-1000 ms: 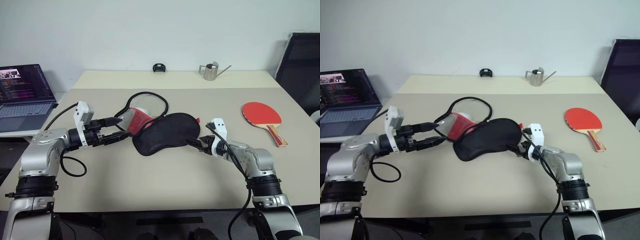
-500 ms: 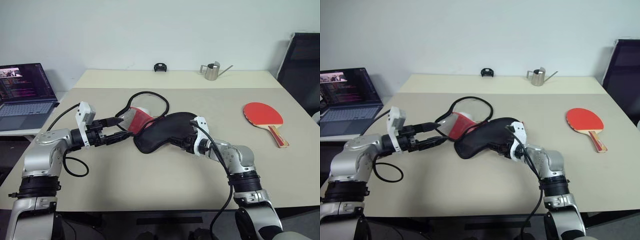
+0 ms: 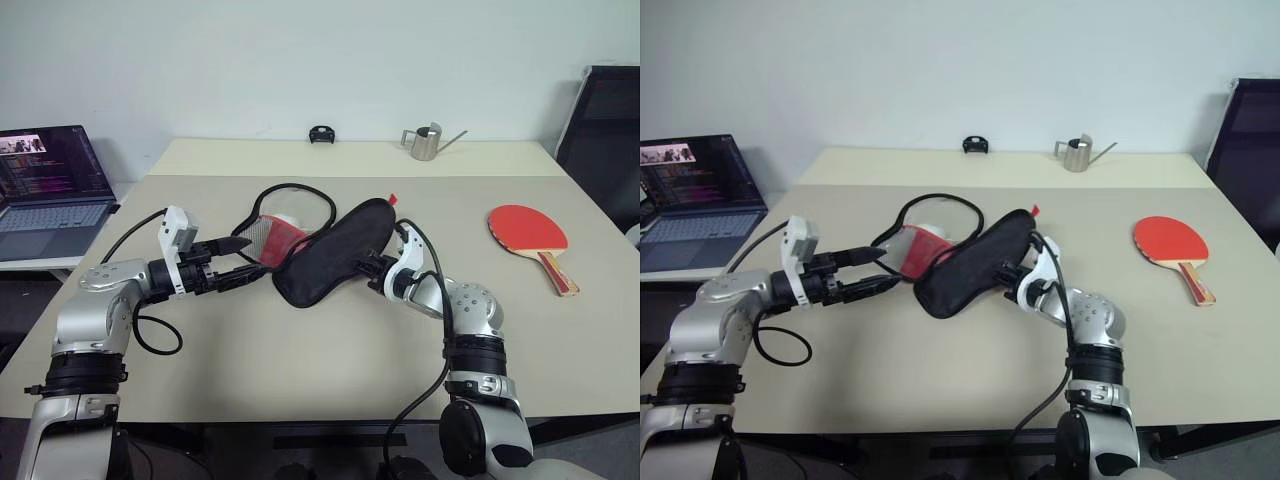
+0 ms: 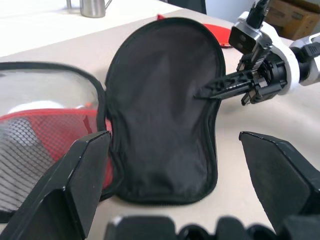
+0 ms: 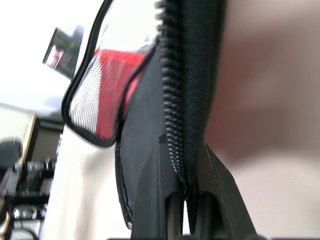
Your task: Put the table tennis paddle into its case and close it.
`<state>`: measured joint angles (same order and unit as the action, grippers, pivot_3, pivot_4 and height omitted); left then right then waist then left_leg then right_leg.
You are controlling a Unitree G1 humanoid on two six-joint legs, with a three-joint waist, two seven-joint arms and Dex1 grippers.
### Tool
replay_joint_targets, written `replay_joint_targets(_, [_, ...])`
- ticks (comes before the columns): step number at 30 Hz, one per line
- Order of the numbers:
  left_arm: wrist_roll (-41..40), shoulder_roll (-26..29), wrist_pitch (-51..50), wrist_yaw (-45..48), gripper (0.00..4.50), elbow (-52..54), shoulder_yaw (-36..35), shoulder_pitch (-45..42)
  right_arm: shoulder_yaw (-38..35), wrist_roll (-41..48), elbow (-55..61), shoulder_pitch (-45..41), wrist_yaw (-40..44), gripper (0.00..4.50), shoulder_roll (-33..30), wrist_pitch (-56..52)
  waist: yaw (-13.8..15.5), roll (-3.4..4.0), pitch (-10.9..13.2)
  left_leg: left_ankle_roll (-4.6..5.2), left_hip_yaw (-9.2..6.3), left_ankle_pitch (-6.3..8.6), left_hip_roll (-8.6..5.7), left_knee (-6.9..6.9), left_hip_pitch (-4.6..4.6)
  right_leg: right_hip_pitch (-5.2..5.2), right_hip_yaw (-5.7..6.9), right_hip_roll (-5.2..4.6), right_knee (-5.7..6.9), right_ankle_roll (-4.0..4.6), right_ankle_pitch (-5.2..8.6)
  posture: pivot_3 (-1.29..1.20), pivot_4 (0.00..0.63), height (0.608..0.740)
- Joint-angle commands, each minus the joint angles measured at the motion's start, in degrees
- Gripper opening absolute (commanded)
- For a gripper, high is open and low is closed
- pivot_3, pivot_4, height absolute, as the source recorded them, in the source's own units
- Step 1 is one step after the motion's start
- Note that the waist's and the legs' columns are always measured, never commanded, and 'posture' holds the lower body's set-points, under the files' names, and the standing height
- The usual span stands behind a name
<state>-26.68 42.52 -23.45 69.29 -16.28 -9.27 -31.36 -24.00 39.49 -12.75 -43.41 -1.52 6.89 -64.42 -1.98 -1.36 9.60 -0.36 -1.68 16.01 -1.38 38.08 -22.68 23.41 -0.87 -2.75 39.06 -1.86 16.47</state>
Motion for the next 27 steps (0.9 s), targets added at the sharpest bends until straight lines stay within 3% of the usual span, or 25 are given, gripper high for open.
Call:
replay_joint_targets(1, [-0.5, 0.6, 0.3, 1.2, 4.50, 2.4, 0.3, 0.0, -1.2, 3.4, 1.1, -1.7, -1.4, 0.04, 0.7, -4.4, -0.1, 0.00, 0.0, 0.00, 0.00, 0.00, 0.00, 0.00, 0.00, 0.01, 0.00, 0.00, 0.01, 0.00, 0.00, 0.00, 0.150, 0.740])
replay_joint_targets(5, [-0.7, 0.7, -0.1, 1.6, 4.50, 4.0, 0.7, 1.0, -1.6, 5.1, 2.9, -1.5, -0.9, 0.04, -3.2, -11.6, -0.3, 0.00, 0.0, 0.01, 0.02, 0.00, 0.00, -0.01, 0.00, 0.01, -0.02, 0.00, 0.01, 0.00, 0.00, 0.00, 0.150, 0.740])
replay_joint_targets(9, [-1.5, 0.5, -1.1, 1.6, 4.50, 7.5, 0.9, 3.1, 0.6, 5.7, 3.5, -1.6, 3.8, 0.04, -12.3, -20.5, -0.2, 0.00, 0.0, 0.02, 0.01, 0.01, 0.00, 0.00, -0.09, 0.03, 0.00, -0.01, -0.05, 0.00, 0.00, 0.00, 0.150, 0.740])
replay_joint_targets(13, [-2.6, -0.1, -2.8, 1.0, 4.50, 11.5, 1.0, 4.7, 5.3, 3.9, -0.1, -3.7, 10.5, 0.04, -22.3, -22.1, -0.2, 0.01, 0.0, 0.03, 0.00, 0.01, -0.01, 0.00, -0.11, 0.04, 0.02, -0.01, -0.06, 0.00, 0.00, 0.00, 0.150, 0.740])
replay_joint_targets(20, [-3.5, -0.5, -4.7, -0.1, 4.50, 15.7, 1.6, 6.0, 21.0, -4.2, -10.7, -9.7, 27.3, 0.04, -36.8, -12.8, -0.3, 0.01, 0.0, 0.05, 0.07, 0.01, 0.01, 0.01, -0.10, 0.03, -0.02, 0.04, -0.05, 0.00, 0.00, 0.00, 0.150, 0.740])
replay_joint_targets(27, [-3.7, -1.4, -5.7, -1.3, 4.50, 16.9, 2.6, 5.2, 31.9, -16.2, -28.7, -21.0, 41.6, 0.04, -39.4, 3.5, -0.5, 0.01, 0.0, 0.05, 0.11, 0.01, 0.01, 0.02, -0.11, 0.06, -0.04, 0.04, -0.04, 0.00, 0.00, 0.00, 0.150, 0.740])
